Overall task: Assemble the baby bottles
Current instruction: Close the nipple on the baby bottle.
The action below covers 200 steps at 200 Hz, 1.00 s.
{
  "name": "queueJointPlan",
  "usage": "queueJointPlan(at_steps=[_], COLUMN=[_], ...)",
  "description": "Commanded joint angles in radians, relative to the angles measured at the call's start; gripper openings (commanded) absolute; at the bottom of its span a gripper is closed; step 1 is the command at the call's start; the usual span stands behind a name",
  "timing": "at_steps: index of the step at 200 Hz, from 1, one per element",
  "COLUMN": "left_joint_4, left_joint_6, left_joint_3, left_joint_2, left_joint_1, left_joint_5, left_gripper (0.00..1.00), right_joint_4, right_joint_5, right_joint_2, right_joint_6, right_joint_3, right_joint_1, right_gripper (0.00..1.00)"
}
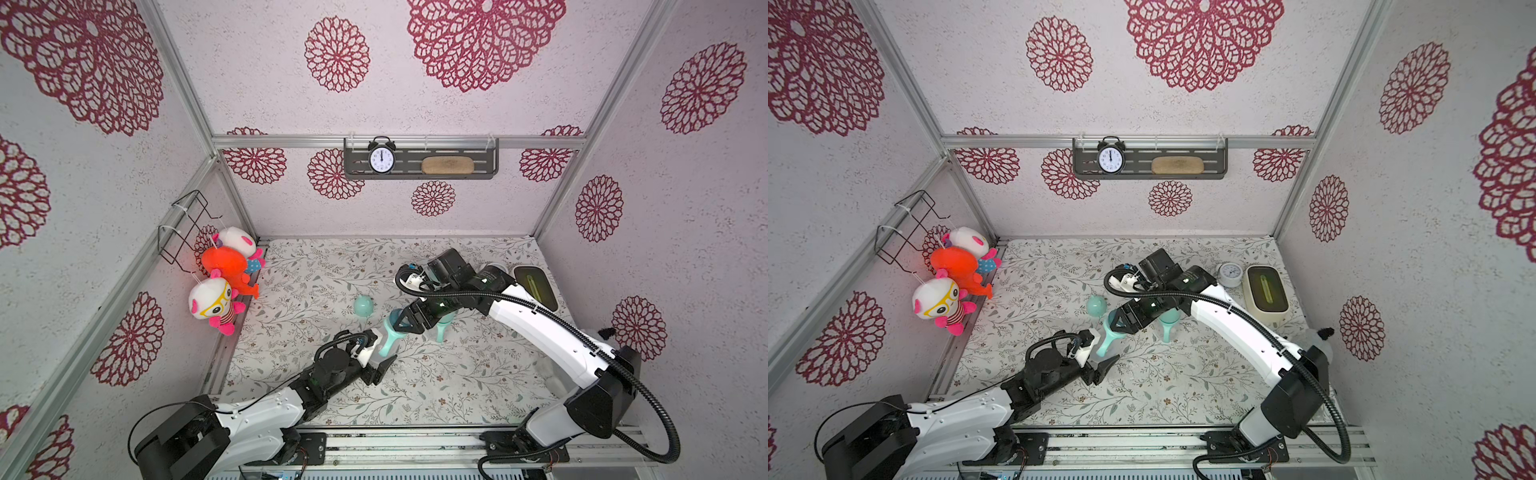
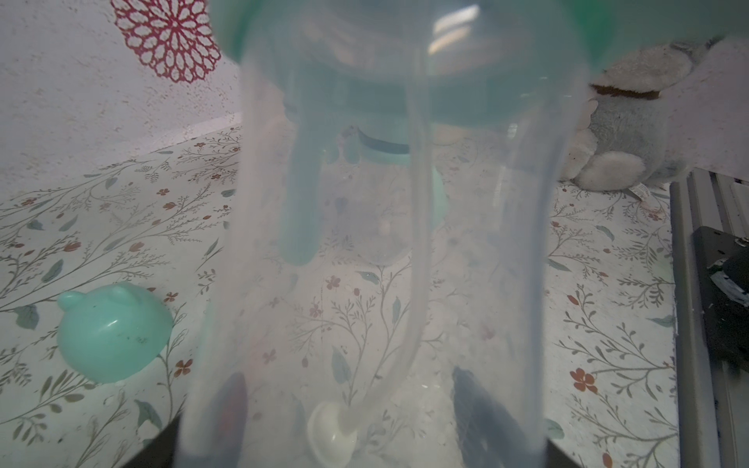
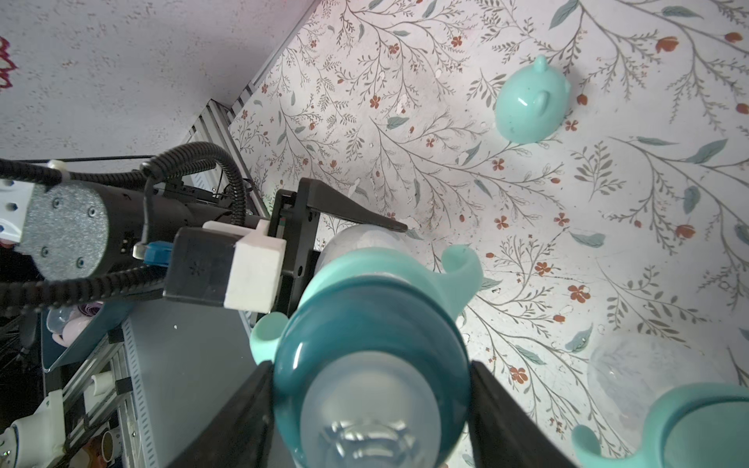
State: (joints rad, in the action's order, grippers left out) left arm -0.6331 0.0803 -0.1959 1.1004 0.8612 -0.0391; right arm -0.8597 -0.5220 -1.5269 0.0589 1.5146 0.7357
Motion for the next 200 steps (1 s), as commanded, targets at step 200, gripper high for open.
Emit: queueJointPlan(at_steps=[200], left_joint_4=[-0.008], left_joint_6=[-0.082], left_joint_3=[-0.002], left_joint_2=[-0.146], left_joint_1=[0.050], left_joint_5=[-0.317], left_gripper=[0.00], right_joint_4=[-0.217], right_joint_5=[-0.009], right_joint_2=[-0.228], right_joint_6=[0.439], right_joint_3=[0.261], right_joint_1=[0.116], right_gripper=[0.52])
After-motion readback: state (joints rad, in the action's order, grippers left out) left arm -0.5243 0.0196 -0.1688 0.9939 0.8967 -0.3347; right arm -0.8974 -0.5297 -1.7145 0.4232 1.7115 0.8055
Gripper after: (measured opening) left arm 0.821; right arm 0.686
